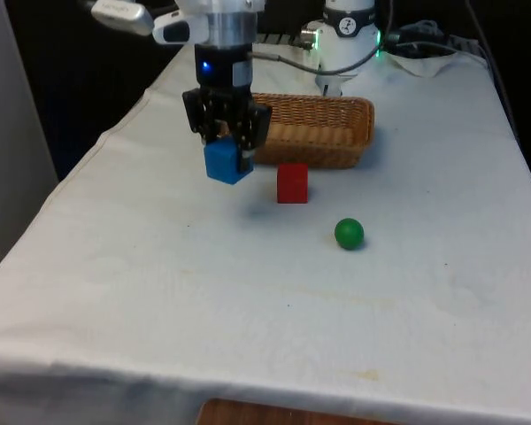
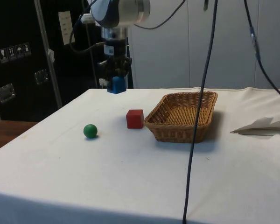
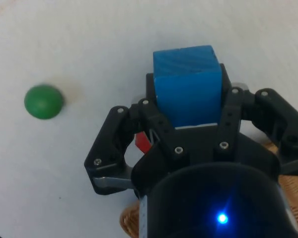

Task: Place all non-red objects into the basket.

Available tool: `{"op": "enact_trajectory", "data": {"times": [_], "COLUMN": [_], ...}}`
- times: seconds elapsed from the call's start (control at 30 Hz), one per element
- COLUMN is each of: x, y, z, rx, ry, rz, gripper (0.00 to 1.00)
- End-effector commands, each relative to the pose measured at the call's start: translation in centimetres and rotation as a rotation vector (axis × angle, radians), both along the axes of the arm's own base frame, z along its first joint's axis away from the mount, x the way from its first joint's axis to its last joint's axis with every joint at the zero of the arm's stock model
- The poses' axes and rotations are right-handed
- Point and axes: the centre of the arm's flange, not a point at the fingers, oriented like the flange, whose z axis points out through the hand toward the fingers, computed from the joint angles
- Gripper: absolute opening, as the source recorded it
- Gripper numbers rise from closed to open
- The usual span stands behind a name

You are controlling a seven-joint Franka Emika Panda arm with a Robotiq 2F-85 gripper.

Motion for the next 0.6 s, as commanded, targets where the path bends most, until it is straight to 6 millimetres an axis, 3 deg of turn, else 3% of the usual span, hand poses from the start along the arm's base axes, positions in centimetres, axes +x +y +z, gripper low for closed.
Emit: {"op": "enact_trajectory", "data": {"times": [0.0, 0.57], "x": [-0.5, -4.5], "y": [-0.2, -2.1], "z": [0.6, 4.1], "rx": [-0.007, -0.014], "ry": [0.002, -0.002], "rz": [-0.001, 0.01], "gripper": [0.02, 0.02]}}
